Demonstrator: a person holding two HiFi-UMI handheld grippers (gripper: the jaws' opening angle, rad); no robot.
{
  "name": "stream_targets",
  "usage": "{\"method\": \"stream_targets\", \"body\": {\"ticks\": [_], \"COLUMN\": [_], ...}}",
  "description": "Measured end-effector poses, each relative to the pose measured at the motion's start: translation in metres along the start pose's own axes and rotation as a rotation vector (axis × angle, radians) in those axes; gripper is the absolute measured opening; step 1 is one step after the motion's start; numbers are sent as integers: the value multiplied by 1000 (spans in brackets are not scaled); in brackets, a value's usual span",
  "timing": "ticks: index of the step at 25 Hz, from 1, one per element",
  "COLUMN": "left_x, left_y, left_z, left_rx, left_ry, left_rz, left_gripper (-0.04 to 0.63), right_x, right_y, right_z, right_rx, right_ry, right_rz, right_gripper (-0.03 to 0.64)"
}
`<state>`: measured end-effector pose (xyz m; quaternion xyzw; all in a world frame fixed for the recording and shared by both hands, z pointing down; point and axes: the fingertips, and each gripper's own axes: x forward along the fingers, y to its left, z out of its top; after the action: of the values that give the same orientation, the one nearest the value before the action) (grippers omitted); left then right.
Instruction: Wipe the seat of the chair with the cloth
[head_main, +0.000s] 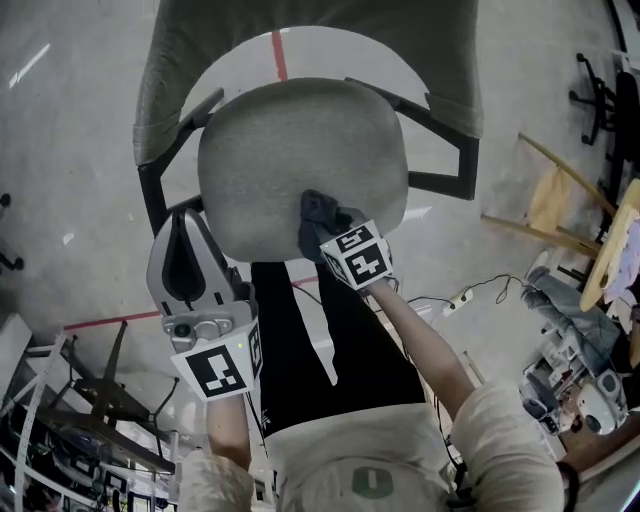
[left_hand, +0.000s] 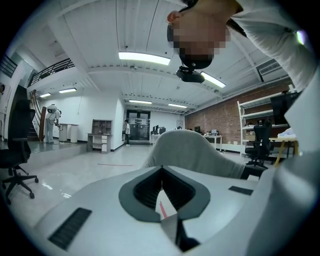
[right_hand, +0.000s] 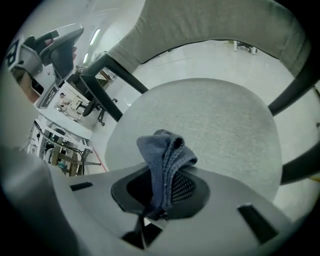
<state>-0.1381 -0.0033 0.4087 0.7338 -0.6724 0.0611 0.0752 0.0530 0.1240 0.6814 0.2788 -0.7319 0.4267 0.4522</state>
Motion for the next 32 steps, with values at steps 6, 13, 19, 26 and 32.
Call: {"method": "stream_targets", "body": {"ticks": [6,13,19,26,32], "left_x": [12,22,31,36,35], "left_y": [-26,-56,-79,-96,-101], "left_z": [4,8,8,11,13], "left_rx": [16,31,42,42,42], "left_ry": [-2,-6,-8,-13,-13], "left_rz": [-58,-121,-155,-174,-174], "left_gripper": [15,15,15,15,15], "right_x": [-28,-57,-75,-85,-85], "right_y": [-52,-103,-139,-160,-162], "right_z": [-21,-45,-64,-75,-77], "right_rx": [31,70,96,122,148], "right_ry": [-8,-14,-9,-5,-6], "right_rz": [-87,-186,-264,-312,-313], "right_gripper": [57,57,57,57,57]}}
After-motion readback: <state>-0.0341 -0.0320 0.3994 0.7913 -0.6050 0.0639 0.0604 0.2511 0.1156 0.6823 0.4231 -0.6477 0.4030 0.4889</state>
